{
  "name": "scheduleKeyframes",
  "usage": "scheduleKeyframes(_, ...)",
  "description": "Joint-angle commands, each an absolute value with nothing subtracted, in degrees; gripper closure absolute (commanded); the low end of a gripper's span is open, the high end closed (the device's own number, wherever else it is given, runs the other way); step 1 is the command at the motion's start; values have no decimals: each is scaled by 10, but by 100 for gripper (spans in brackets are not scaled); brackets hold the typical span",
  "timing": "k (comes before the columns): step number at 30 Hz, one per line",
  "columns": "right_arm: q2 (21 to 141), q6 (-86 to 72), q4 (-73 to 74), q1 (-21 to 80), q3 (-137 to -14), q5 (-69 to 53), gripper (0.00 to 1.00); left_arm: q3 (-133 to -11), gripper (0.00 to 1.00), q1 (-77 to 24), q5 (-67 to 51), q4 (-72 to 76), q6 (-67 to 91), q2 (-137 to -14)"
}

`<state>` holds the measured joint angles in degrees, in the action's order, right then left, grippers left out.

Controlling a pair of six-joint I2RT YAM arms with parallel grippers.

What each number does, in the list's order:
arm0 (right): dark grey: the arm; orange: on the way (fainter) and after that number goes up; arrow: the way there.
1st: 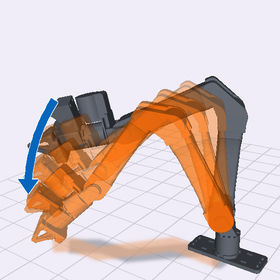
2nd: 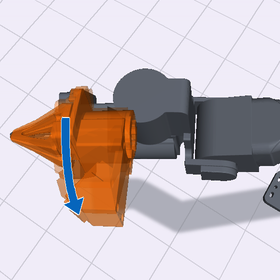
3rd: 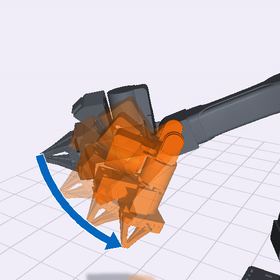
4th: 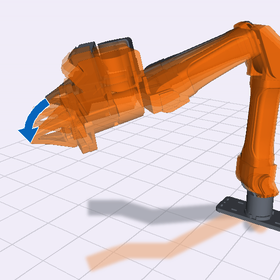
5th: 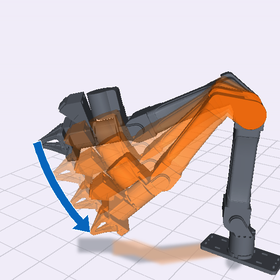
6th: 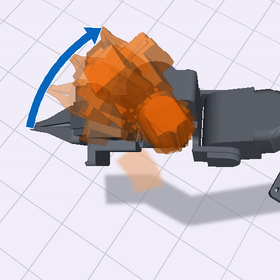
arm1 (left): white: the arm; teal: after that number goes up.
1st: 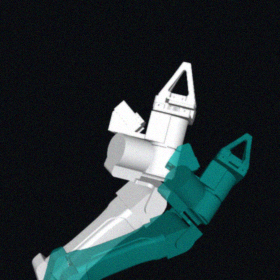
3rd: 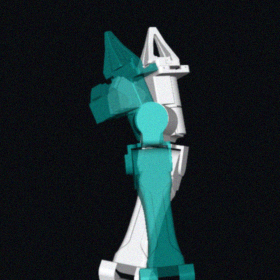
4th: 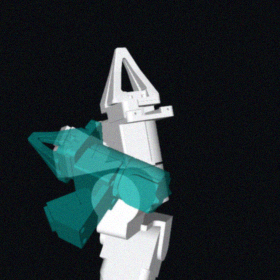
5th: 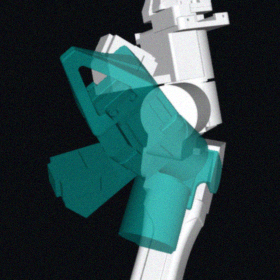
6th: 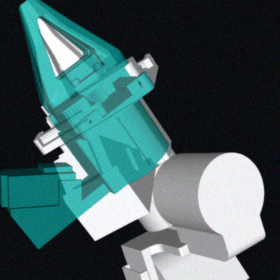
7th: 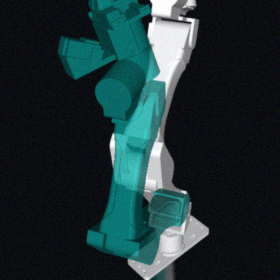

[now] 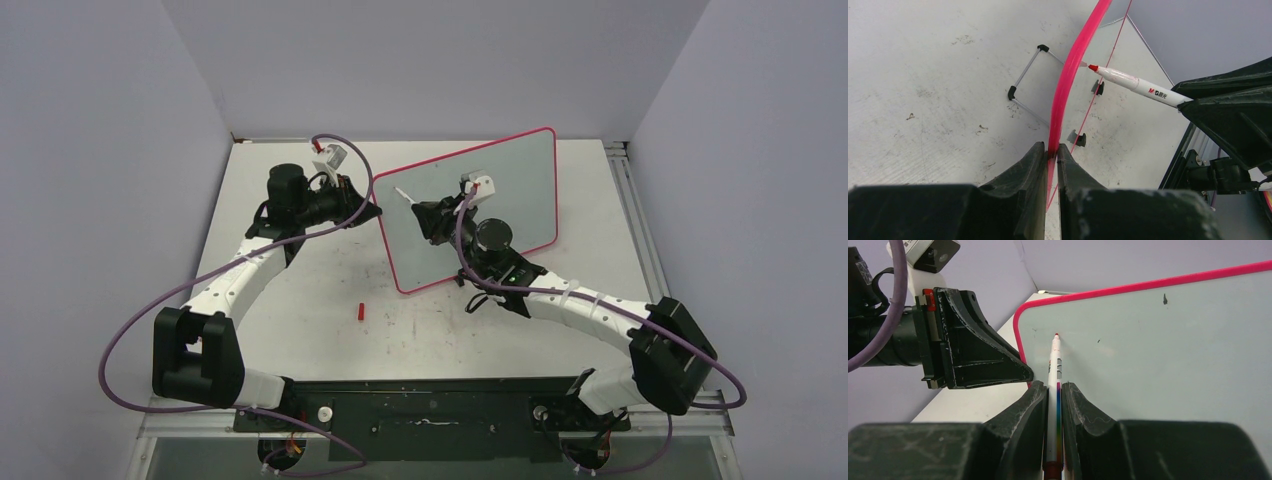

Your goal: Write a sentence on the whiteboard

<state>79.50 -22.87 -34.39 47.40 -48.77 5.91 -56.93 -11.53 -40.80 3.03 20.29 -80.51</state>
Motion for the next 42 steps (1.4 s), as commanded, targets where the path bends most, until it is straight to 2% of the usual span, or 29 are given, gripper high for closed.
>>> scheduleKeyframes(1,799,-218,-392,479,-513,72,95,-569,100,-122,-416,46,199,-797)
scheduleKeyframes(42,818,-210,-351,505,-505,87,95,-567,100,-123,-416,47,194,-784)
